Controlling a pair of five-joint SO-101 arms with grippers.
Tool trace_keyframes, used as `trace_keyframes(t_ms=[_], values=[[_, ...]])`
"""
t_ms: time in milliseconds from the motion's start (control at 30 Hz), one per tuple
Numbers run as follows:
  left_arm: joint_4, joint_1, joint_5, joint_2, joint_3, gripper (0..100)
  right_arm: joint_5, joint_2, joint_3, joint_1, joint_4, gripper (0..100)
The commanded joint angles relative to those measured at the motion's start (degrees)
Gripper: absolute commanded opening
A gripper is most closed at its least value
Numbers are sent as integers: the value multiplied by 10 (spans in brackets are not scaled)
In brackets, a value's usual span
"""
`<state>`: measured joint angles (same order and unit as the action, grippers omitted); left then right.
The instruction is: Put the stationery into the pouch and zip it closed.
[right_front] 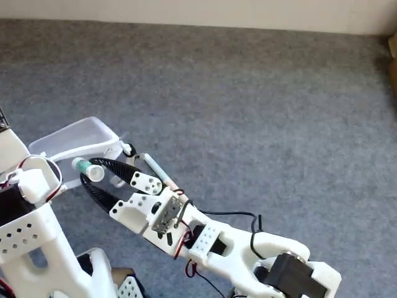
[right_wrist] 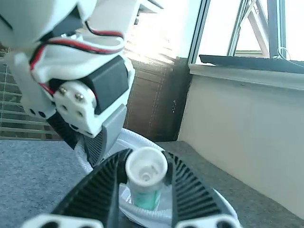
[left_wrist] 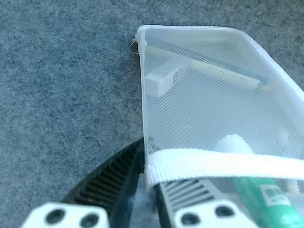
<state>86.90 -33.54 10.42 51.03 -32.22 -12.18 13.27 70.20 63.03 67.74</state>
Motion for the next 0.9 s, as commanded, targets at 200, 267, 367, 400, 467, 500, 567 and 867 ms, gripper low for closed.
trace_keyframes(t_ms=[200,267,367,400,467,500,567,867], values=[[1,-9,-5,1,2,6,-7,4,4,7,12,172],[1,-9,-5,1,1,6,-7,4,4,7,12,172],[1,-9,-5,1,1,6,-7,4,4,7,12,172],[1,-10,-5,1,0,6,-7,4,4,7,12,172],[1,-11,-5,1,0,6,-7,4,4,7,12,172],[1,-11,-5,1,0,6,-7,4,4,7,12,172],[1,-9,-5,1,0,6,-7,4,4,7,14,172],[1,-8,-4,1,0,6,5,36,-14,-42,-40,155]])
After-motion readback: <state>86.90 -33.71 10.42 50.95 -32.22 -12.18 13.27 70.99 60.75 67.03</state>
